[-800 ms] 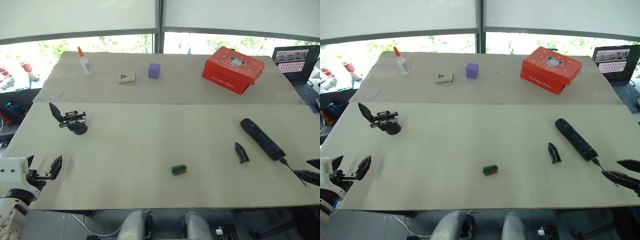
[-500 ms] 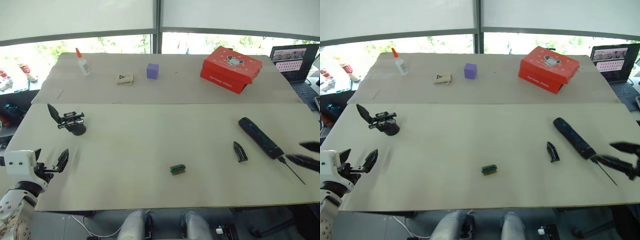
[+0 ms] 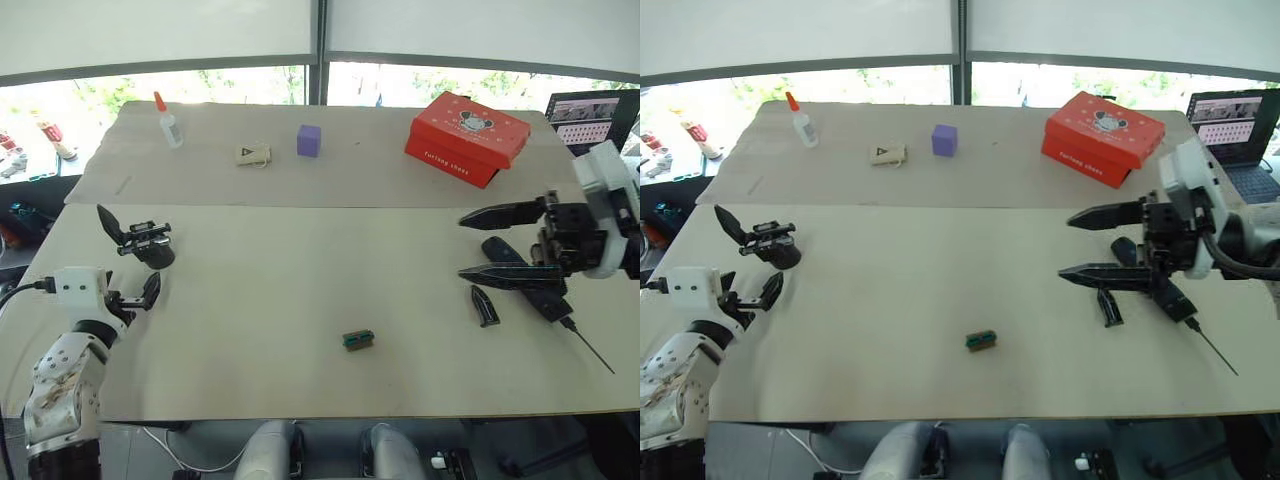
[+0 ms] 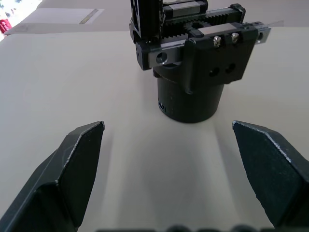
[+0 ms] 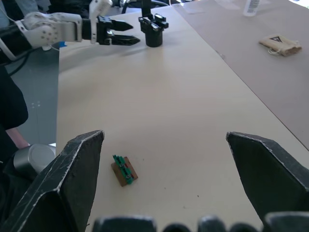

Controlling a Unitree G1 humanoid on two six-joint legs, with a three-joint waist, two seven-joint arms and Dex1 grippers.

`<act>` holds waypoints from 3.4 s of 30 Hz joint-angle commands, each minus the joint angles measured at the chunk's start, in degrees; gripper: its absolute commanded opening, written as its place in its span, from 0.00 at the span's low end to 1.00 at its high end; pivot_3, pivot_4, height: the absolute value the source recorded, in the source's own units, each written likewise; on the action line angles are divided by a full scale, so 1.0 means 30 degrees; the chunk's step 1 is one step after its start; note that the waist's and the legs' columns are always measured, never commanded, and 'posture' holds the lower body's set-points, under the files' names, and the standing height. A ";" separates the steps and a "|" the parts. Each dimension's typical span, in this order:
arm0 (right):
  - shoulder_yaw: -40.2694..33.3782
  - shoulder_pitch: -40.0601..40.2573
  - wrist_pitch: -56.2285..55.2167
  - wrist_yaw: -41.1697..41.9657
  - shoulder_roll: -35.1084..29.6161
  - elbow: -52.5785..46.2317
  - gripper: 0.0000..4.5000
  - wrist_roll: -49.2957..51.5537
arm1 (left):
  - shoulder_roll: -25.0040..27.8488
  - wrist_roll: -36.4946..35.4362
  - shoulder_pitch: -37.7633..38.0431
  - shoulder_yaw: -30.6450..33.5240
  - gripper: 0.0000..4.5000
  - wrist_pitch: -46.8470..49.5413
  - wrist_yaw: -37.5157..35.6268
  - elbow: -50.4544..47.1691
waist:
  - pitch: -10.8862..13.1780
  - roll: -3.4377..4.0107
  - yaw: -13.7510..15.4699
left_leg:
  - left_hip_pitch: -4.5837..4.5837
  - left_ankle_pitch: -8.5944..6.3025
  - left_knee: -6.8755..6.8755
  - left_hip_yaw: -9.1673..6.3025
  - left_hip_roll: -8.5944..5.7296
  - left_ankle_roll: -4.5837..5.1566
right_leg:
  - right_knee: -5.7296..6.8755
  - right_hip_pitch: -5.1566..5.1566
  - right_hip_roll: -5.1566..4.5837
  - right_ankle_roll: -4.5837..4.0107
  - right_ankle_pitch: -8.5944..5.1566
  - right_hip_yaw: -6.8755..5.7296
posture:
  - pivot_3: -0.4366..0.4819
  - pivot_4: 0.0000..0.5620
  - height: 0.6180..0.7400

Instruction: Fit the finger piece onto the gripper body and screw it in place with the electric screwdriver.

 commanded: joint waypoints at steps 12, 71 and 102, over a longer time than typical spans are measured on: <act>0.0025 -0.0645 0.0437 -0.0823 0.0857 -0.1524 1.00 0.1272 | -0.3805 0.2182 -0.2981 -0.1614 1.00 -0.0876 0.6072 0.0047 | 0.0026 -0.0063 0.0024 | -0.0003 0.0008 0.0014 0.0005 -0.0024 0.0012 | 0.0013 0.0017 0.0081 0.0023 0.0013 -0.0037 | 0.48 0.27 1.00; -0.5285 0.8156 0.0942 -0.6487 0.1119 -0.8032 1.00 0.3717 | -0.4944 0.3960 -1.5083 -1.3579 0.51 -1.0882 -1.9251 1.6275 | 0.0083 -0.0149 0.0117 | -0.0154 0.0044 0.0106 -0.0017 -0.0009 0.0017 | -0.0003 -0.0024 0.0266 0.0090 0.0071 -0.0066 | 0.48 0.27 1.00; 0.1599 -0.1478 1.2416 -0.8256 -0.4432 0.0966 1.00 0.2046 | 0.5093 -0.6994 -1.0373 -0.8414 1.00 0.8608 -1.9225 -0.6151 | 0.0114 -0.0077 -0.0235 | -0.0104 0.0037 0.0113 -0.0065 0.0012 0.0034 | -0.0037 -0.0011 0.0196 0.0084 0.0068 0.0061 | 0.48 0.27 1.00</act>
